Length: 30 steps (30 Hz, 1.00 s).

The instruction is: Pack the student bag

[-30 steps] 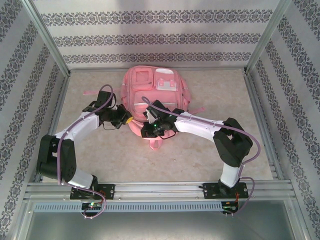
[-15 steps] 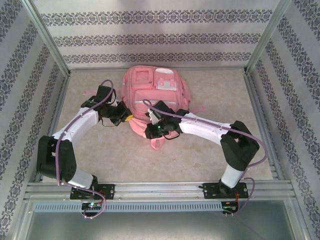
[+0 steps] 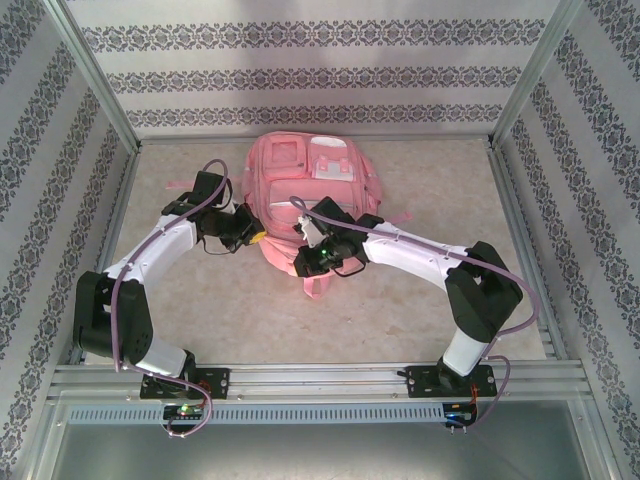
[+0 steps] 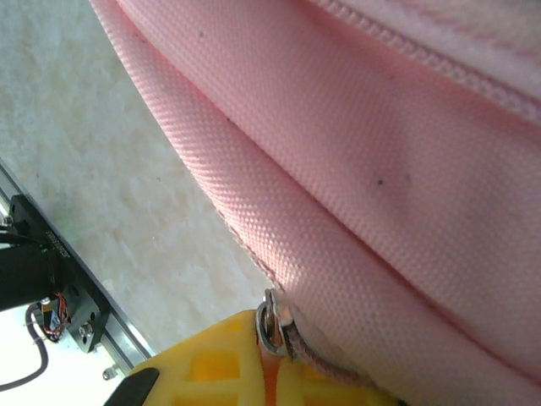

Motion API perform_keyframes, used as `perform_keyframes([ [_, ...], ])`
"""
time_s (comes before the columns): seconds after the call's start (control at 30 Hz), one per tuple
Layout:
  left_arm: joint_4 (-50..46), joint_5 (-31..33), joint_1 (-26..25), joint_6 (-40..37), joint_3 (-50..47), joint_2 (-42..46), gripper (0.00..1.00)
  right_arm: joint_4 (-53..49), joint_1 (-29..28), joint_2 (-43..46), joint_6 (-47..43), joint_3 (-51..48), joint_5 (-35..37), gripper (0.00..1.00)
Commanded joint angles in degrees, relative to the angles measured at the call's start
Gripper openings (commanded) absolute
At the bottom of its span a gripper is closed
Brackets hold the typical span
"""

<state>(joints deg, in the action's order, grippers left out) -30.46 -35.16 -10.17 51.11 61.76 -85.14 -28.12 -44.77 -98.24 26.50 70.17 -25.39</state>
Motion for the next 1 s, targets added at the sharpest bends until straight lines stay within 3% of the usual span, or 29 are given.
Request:
perform_keyframes([
  [0.0,0.5,3.5,0.6,-2.1,1.3,2.7,0.00,-9.3,-0.1,-0.5,-1.8,0.3,-0.1,0.03],
  [0.5,2.5,3.1,-1.1,-0.1,-1.2,3.8,0.00,-9.7,-0.8,-3.7,1.0,3.3,3.5,0.22],
  [0.73,2.9,3.1,-1.3,0.1,-1.7,3.7,0.00,-8.1,-1.1,-3.5,1.5,2.0,3.4,0.15],
  [0.87,3.0,3.2,-1.2,0.1,-1.6,3.3,0.00,-8.0,-1.2,-3.2,1.2,1.5,3.2,0.19],
  [0.97,3.1,3.3,-1.2,0.0,-1.5,2.9,0.00,-8.1,-1.2,-2.9,0.9,0.9,3.5,0.16],
])
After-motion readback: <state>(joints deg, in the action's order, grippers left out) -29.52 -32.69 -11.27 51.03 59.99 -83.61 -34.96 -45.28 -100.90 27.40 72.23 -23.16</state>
